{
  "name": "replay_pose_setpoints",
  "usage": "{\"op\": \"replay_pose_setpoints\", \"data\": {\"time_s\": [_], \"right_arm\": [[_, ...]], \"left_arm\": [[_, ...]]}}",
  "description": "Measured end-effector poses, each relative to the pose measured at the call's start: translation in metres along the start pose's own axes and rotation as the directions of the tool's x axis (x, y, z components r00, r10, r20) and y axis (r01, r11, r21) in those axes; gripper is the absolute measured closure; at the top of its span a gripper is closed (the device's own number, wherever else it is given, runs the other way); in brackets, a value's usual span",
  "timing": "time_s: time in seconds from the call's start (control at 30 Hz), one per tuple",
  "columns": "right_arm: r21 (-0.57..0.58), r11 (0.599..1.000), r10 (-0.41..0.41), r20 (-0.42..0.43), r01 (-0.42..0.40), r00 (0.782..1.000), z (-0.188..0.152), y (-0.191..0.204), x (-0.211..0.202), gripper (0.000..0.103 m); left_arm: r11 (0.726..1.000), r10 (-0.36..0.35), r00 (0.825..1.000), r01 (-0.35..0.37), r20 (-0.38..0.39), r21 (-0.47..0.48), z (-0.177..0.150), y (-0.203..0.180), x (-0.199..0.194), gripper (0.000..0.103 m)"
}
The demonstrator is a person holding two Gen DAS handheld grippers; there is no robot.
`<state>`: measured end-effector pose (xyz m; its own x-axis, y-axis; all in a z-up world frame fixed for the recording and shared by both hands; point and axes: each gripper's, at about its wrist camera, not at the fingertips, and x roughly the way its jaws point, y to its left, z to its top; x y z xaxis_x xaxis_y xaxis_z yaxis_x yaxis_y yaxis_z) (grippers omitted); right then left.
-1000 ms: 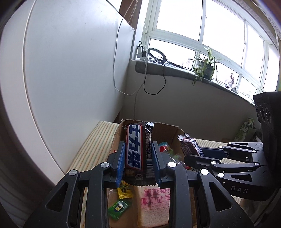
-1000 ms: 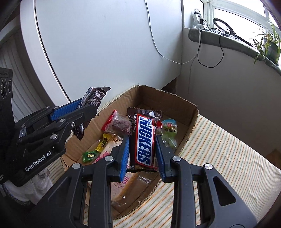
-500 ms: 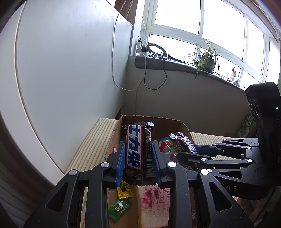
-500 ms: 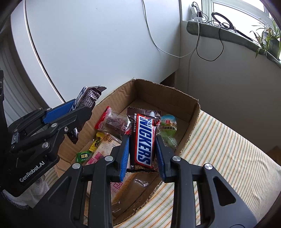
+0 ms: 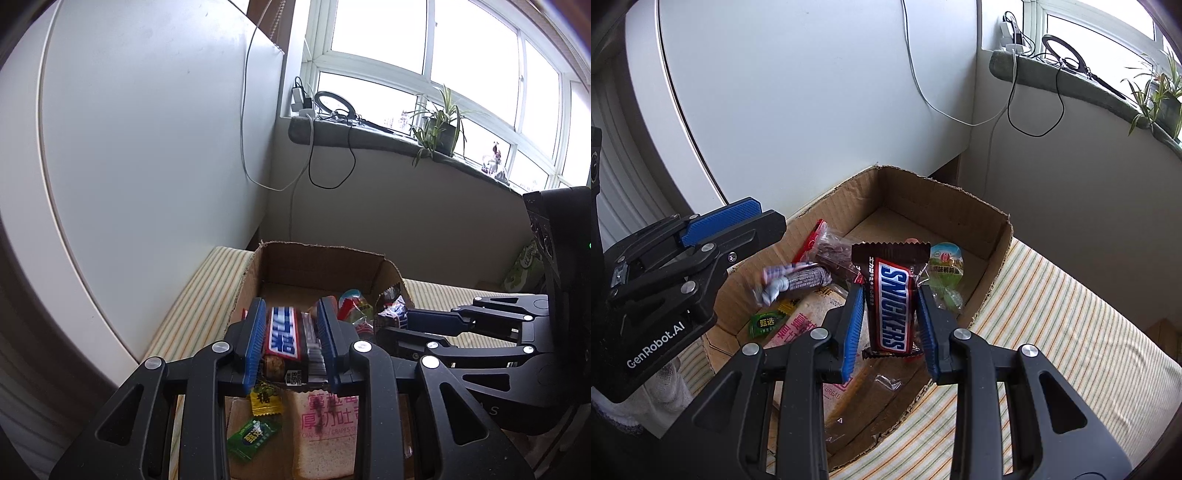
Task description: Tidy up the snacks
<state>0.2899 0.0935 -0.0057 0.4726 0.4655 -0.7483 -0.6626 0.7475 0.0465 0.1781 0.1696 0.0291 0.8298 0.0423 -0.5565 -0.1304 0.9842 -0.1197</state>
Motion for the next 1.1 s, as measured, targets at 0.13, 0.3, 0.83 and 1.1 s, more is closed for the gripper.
{"op": "replay_pose_setpoints", "data": {"time_s": [0.13, 0.3, 0.83, 1.1], "right_arm": [[-0.006, 1.0, -0.014, 0.009, 0.014, 1.0, -0.001, 0.002, -0.002, 0.055], [-0.004, 1.0, -0.022, 0.013, 0.022, 1.0, -0.004, 0.002, -0.006, 0.053], [-0.014, 0.994, -0.109, 0.053, 0.11, 0.993, -0.017, 0.004, -0.033, 0.042], [-0.01, 0.991, -0.132, 0.091, 0.134, 0.987, -0.033, 0.008, -0.058, 0.039]], "left_arm": [[1.0, 0.006, 1.0, -0.006, 0.009, -0.01, 0.001, 0.003, -0.002, 0.068], [1.0, 0.013, 1.0, -0.013, 0.009, -0.006, -0.001, 0.004, -0.004, 0.068], [0.999, 0.038, 0.997, -0.038, 0.063, 0.002, -0.001, 0.003, -0.027, 0.051], [0.998, 0.055, 0.993, -0.054, 0.1, -0.018, -0.005, 0.006, -0.05, 0.038]]}}
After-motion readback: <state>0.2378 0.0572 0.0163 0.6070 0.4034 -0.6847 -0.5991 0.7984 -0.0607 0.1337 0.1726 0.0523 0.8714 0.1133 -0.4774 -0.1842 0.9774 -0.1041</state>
